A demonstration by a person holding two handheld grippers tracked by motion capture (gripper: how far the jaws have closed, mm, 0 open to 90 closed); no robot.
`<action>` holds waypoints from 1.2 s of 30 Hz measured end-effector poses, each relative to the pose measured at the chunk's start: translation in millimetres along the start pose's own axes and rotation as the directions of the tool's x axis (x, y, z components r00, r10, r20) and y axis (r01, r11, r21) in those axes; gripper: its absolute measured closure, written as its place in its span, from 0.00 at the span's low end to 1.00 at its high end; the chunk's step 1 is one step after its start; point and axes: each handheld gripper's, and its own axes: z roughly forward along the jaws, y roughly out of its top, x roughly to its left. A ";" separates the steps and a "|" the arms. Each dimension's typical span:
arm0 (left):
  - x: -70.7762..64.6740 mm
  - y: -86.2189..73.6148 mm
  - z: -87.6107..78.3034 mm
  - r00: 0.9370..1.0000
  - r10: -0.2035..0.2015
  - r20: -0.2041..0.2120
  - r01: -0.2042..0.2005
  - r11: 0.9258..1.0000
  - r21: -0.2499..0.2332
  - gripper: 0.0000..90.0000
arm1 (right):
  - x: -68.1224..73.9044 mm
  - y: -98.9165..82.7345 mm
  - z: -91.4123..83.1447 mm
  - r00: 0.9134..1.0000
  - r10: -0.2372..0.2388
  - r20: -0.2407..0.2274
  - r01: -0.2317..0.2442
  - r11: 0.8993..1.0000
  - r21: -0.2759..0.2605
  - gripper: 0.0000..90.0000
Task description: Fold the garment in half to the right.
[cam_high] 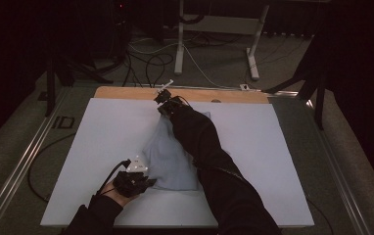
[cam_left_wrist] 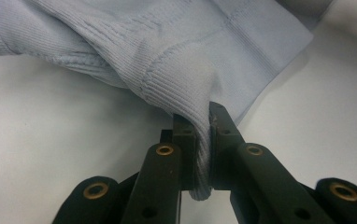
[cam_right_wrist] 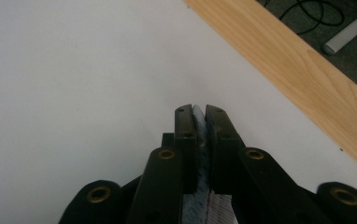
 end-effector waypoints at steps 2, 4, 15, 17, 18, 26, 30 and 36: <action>-1.1 0.9 -0.8 1.000 0.004 -0.002 -0.004 1.000 0.000 0.95 | -0.6 0.4 -1.4 1.000 -0.004 -0.002 0.004 1.000 0.000 0.94; -3.9 4.8 -2.3 1.000 0.013 0.001 -0.013 1.000 -0.002 0.95 | -3.3 1.5 -6.8 1.000 -0.001 -0.003 0.001 1.000 -0.011 0.94; -14.2 21.6 -2.7 0.998 0.062 0.004 -0.062 0.998 0.002 0.95 | -13.9 0.8 -27.9 1.000 0.017 -0.004 -0.017 0.999 -0.048 0.94; -15.2 25.0 -2.1 0.998 0.068 0.003 -0.068 0.998 0.008 0.95 | -15.4 0.1 -30.0 1.000 0.022 -0.004 -0.022 0.998 -0.051 0.94; -16.2 26.9 -1.8 0.997 0.077 0.003 -0.077 0.997 0.016 0.95 | -16.3 -0.5 -31.7 1.000 0.022 -0.003 -0.022 0.998 -0.051 0.94; -25.8 45.0 4.3 0.993 0.121 0.010 -0.122 0.992 0.037 0.95 | -28.9 -9.9 -47.1 0.999 0.047 -0.011 -0.047 0.996 -0.082 0.94; -32.2 54.7 6.9 0.990 0.143 0.015 -0.144 0.989 0.036 0.95 | -35.6 -14.2 -53.8 0.999 0.051 -0.005 -0.051 0.995 -0.085 0.94; -39.9 68.8 11.2 0.985 0.169 0.026 -0.170 0.985 0.032 0.95 | -44.8 -20.7 -62.4 0.998 0.066 0.022 -0.064 0.995 -0.079 0.94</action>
